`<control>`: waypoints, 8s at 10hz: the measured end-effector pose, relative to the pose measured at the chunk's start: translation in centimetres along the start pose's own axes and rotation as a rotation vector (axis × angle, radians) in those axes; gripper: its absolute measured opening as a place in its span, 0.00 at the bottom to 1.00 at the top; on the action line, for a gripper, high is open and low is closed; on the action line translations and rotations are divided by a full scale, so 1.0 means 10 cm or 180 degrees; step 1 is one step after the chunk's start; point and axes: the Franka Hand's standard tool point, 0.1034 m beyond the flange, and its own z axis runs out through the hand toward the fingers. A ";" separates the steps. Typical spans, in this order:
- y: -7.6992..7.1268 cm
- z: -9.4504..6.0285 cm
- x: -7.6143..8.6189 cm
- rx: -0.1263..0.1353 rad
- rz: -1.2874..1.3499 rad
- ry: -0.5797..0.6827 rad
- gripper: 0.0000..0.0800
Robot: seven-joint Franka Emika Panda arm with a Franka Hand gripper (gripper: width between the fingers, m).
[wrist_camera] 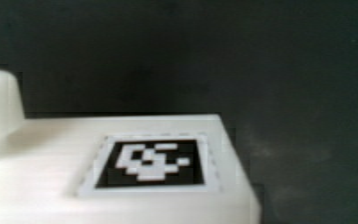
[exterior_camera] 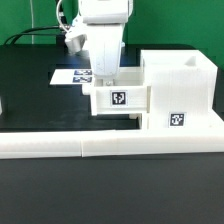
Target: Assemble drawer
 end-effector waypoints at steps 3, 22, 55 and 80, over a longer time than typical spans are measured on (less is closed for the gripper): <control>0.02 0.00 0.00 -0.0010 0.0000 0.0003 0.05; 0.01 0.01 0.14 -0.0046 -0.0047 0.0022 0.05; 0.20 -0.41 0.14 -0.0052 -0.0322 -0.0194 0.80; 0.24 0.01 0.30 0.0326 0.0059 0.0472 0.81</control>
Offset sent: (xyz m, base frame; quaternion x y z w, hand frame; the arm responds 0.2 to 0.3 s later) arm -0.0045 -0.0008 0.0037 -0.0483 0.0098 0.0250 0.9985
